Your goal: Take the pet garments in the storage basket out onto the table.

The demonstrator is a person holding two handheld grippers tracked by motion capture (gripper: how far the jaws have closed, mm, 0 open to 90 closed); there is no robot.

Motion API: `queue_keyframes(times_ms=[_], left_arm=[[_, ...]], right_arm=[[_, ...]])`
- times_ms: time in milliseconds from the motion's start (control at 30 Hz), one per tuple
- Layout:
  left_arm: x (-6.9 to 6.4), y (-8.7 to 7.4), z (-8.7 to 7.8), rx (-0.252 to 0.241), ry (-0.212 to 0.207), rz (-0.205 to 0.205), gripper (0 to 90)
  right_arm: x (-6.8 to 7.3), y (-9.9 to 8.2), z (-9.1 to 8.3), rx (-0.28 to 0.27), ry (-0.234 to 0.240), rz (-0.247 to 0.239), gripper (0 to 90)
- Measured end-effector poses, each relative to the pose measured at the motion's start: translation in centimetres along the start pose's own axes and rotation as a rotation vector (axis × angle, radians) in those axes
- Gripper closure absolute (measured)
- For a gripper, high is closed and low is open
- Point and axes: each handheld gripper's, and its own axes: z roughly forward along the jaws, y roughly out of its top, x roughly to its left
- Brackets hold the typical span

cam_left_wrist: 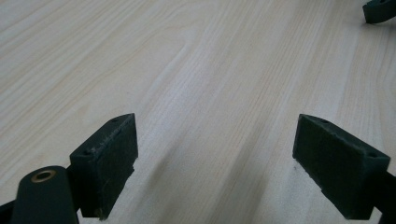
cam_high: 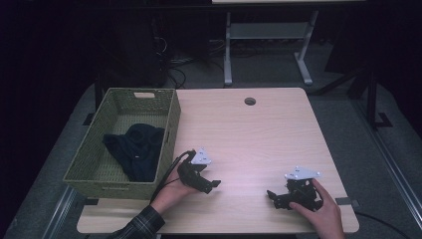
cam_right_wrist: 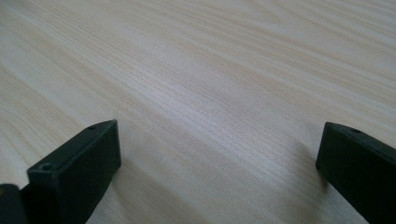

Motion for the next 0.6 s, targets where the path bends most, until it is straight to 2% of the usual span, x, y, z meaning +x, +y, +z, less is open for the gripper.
queue_keyframes(times_ms=[300, 400, 600], left_arm=[[-0.1, 0.6, -0.6, 0.007, 0.006, 0.008, 13.6], [0.1, 0.8, -0.9, -0.001, -0.005, -0.012, 13.8], [0.0, 1.2, -1.2, 0.003, -0.006, 0.002, 13.8]], right_arm=[[0.0, 0.0, 0.0, 0.000, 0.000, 0.000, 0.0], [0.0, 0.0, 0.0, -0.001, -0.001, -0.002, 0.0], [0.0, 0.0, 0.0, -0.002, 0.000, -0.004, 0.0]])
